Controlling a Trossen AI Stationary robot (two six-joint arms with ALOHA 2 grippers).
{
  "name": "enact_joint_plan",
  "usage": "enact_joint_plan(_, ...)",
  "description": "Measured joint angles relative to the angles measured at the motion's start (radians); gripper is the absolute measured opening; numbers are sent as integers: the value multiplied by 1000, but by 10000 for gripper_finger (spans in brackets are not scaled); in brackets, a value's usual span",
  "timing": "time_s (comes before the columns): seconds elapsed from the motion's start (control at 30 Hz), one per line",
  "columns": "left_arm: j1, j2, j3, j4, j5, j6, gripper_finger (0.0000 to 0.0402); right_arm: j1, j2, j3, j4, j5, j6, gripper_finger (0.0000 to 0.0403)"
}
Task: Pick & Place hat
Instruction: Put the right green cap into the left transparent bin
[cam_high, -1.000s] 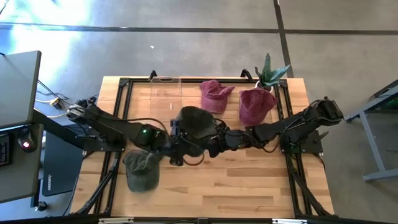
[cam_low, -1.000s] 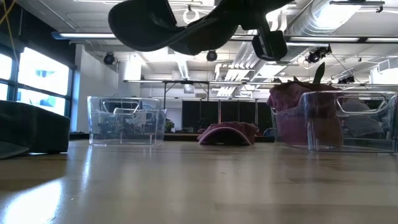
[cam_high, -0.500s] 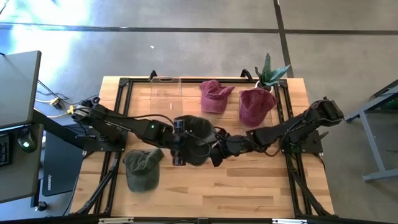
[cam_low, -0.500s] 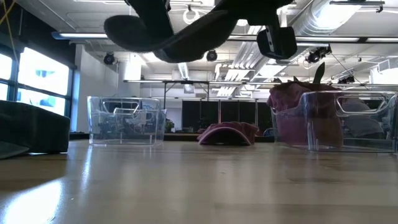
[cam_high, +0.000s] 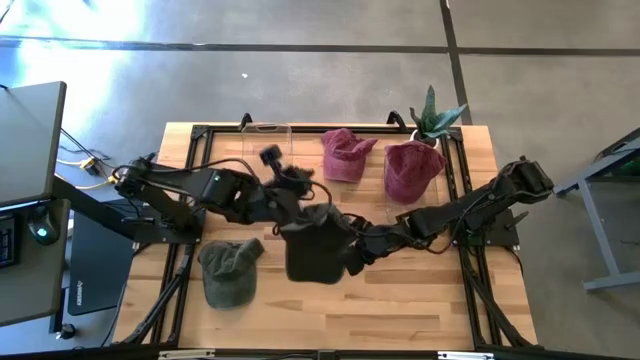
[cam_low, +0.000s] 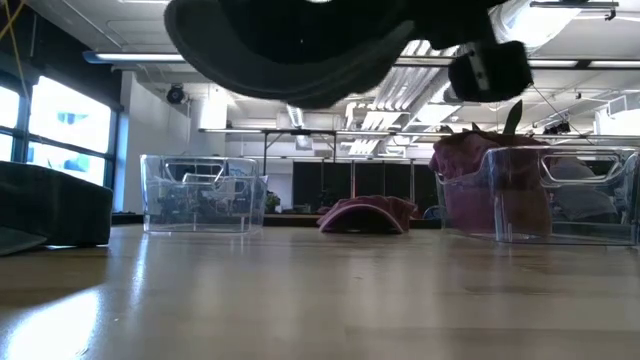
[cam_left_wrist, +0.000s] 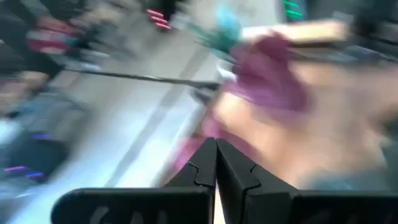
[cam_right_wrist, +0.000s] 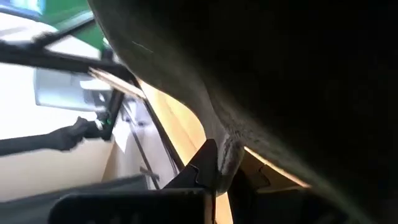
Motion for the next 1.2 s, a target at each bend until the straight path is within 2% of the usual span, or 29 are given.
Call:
enact_joint_plan(0.1, 2, -3, -3, -1, -111, 17, 0, 0, 1, 0, -30, -39, 25, 8)
enact_joint_plan(0.17, 14, -1, -21, -9, -113, 20, 0, -1, 1, 0, -42, -49, 43, 12)
enact_joint_plan(0.23, 21, 0, -45, -16, -57, 13, 0, -4, 1, 0, -57, -69, 75, 15)
enact_joint_plan(0.37, 40, 0, -56, -70, 159, -32, 0, -33, 1, -8, -67, -168, 103, 8)
enact_joint_plan(0.57, -2, -32, -56, -115, 581, -91, 1, -174, 10, -82, 10, -464, 100, 11)
enact_joint_plan(0.63, -45, -35, -54, -114, 724, -91, 1, -218, 10, -115, 52, -495, 103, 11)
enact_joint_plan(0.7, -93, -25, -57, -115, 789, -101, 1, -246, 11, -137, 98, -502, 112, 9)
enact_joint_plan(0.77, -126, 10, -73, -83, 752, -125, 1, -262, 11, -151, 152, -508, 128, 8)
enact_joint_plan(0.87, -147, 65, -137, -53, 560, -190, 1, -267, 11, -154, 225, -499, 142, 8)
enact_joint_plan(0.93, -132, 100, -167, -22, 487, -228, 1, -261, 11, -144, 242, -495, 146, 11)
enact_joint_plan(1.1, -59, 180, -207, -24, 465, -311, 1, -218, 10, -96, 246, -459, 148, 10)
enact_joint_plan(1.2, -3, 213, -201, -10, 377, -352, 1, -180, 10, -74, 235, -411, 154, 8)
